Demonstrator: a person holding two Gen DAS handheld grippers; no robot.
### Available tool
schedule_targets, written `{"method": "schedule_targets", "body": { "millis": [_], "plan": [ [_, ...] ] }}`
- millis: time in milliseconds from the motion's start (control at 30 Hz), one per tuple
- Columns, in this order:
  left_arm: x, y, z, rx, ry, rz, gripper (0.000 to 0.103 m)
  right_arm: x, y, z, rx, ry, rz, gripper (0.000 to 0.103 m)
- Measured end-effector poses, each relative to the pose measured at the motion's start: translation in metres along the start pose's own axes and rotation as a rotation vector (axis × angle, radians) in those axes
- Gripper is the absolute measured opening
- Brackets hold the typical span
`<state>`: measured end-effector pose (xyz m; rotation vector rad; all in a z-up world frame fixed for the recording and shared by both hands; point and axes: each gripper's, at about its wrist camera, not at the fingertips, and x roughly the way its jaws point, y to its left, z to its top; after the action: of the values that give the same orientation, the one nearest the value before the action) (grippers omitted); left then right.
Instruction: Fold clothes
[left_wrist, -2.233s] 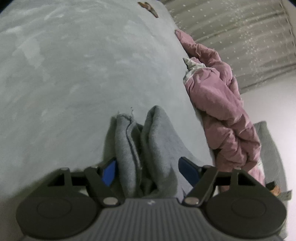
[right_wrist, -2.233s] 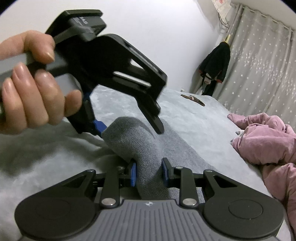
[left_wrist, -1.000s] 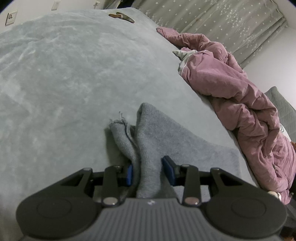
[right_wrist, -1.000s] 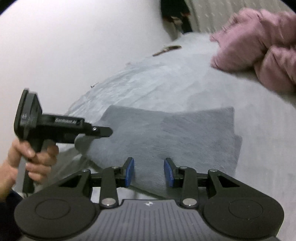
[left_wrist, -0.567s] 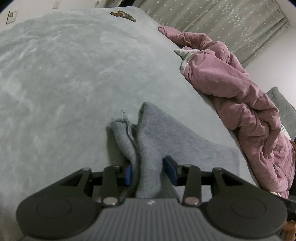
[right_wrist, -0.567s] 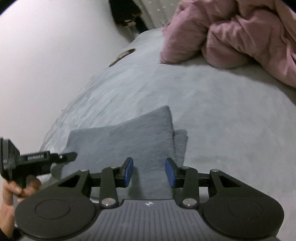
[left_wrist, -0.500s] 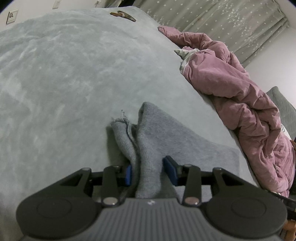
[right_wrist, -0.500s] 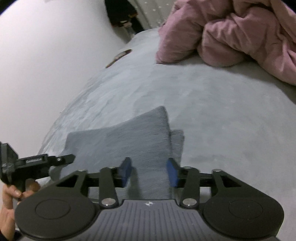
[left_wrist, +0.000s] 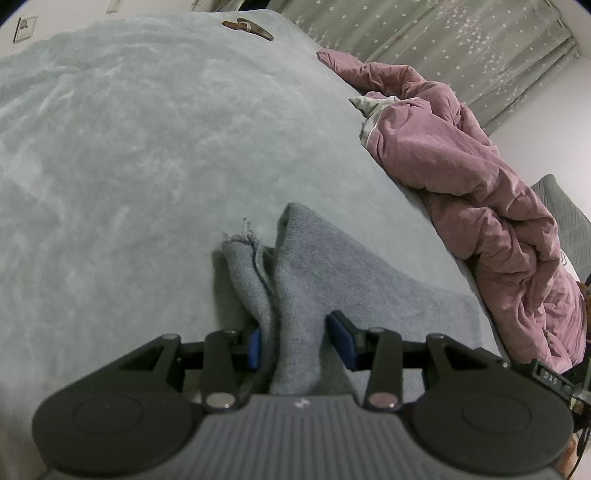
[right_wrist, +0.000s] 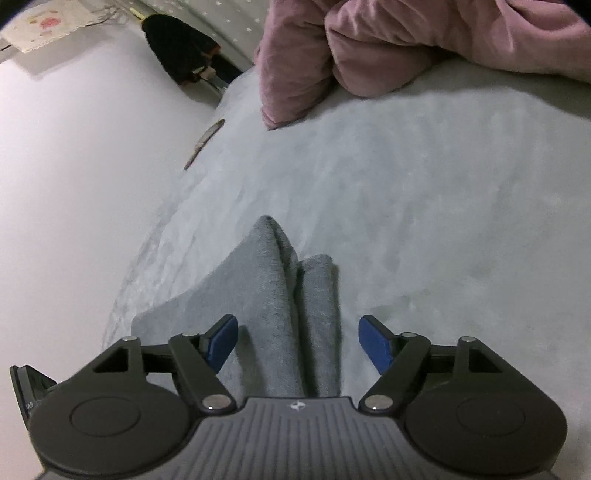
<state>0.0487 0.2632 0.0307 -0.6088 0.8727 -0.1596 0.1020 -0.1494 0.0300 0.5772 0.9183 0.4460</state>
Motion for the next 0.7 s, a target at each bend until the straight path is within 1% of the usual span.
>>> {"method": "schedule_targets", "body": {
  "millis": [300, 333, 400, 467, 700],
  "plan": [
    [0.002, 0.001, 0.002, -0.01, 0.003, -0.003, 0.042, 0.012, -0.002, -0.007, 0.009, -0.05, 0.077, 0.073],
    [0.002, 0.001, 0.002, -0.008, 0.002, -0.004, 0.042, 0.013, -0.003, -0.008, 0.01, -0.057, 0.085, 0.072],
    [0.002, 0.002, 0.002, -0.011, 0.003, -0.009, 0.042, 0.015, -0.004, -0.01, 0.011, -0.07, 0.101, 0.062],
    [0.002, 0.004, 0.002, -0.019, 0.004, -0.013, 0.042, 0.017, -0.006, -0.012, 0.012, -0.084, 0.116, 0.057],
    [0.005, 0.001, 0.003, -0.006, -0.003, -0.004, 0.044, 0.015, -0.004, -0.016, -0.003, -0.106, 0.112, 0.051]
  ]
}}
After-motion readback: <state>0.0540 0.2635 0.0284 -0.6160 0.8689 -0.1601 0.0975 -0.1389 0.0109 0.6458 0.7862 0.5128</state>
